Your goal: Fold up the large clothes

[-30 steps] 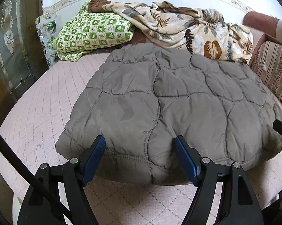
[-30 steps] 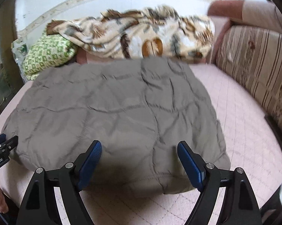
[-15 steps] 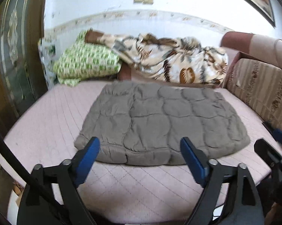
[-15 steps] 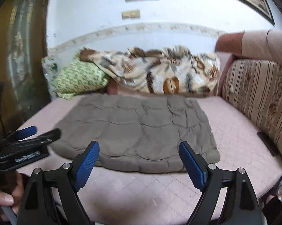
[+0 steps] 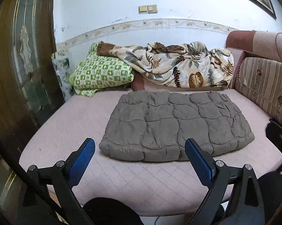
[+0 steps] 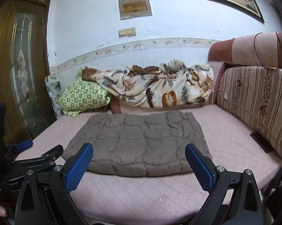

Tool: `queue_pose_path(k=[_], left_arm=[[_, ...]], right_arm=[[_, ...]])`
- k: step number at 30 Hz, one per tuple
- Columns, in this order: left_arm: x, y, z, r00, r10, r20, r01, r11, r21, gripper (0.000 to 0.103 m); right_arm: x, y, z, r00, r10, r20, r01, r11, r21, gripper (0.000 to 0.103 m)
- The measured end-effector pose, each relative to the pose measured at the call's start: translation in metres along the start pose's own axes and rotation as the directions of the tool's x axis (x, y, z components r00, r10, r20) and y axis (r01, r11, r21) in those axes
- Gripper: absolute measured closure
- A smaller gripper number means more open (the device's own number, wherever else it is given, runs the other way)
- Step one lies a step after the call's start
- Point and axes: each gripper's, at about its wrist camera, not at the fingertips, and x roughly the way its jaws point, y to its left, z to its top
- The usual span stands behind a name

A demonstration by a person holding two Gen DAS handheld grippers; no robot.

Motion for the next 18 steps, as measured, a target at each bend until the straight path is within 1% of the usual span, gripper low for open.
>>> queue_pose_path(k=[2,4,6,7,8,11,15,18], left_arm=[[0.0,0.001,-0.002,1.0,-0.023,-0.008,0.023,1.0,-0.015,0.007],[0.003,0.003,-0.003,0.998,-0.062,-0.032,0.061,0.998,-0.028,0.007],[0.008,0.004,-0.004,0.997,-0.065,-0.046,0.064,0.998,-0.021,0.007],[0.01,0.003,-0.005,0.997,-0.058,-0.051,0.058,0.998,-0.015,0.007],[0.012,0.003,-0.006,0.998,-0.03,-0.051,0.03,1.0,0.001,0.007],[0.017,0.002,-0.008,0.998,0.023,-0.064,-0.02,0.999,0.046,0.007],[0.033,0.003,-0.012,0.991,-0.007,-0.133,0.014,0.999,0.051,0.007],[0.039,0.003,-0.016,0.989,0.01,-0.149,-0.002,0.999,0.054,0.007]], right_arm=[[0.003,0.003,-0.002,1.0,-0.008,-0.005,0.008,1.0,-0.009,0.003],[0.005,0.005,-0.004,1.0,-0.016,-0.013,0.016,1.0,-0.015,0.003],[0.011,0.003,-0.005,1.0,-0.018,-0.024,0.017,1.0,-0.014,0.003],[0.013,0.003,-0.007,0.999,-0.02,-0.03,0.02,1.0,-0.015,0.003],[0.015,0.003,-0.008,0.999,-0.024,-0.035,0.023,1.0,-0.017,0.003],[0.024,0.003,-0.014,0.998,-0.027,-0.061,0.026,0.999,-0.025,0.003],[0.034,0.002,-0.02,0.995,-0.029,-0.095,0.027,0.999,-0.022,0.003],[0.037,0.003,-0.022,0.995,-0.029,-0.1,0.027,0.999,-0.025,0.003]])
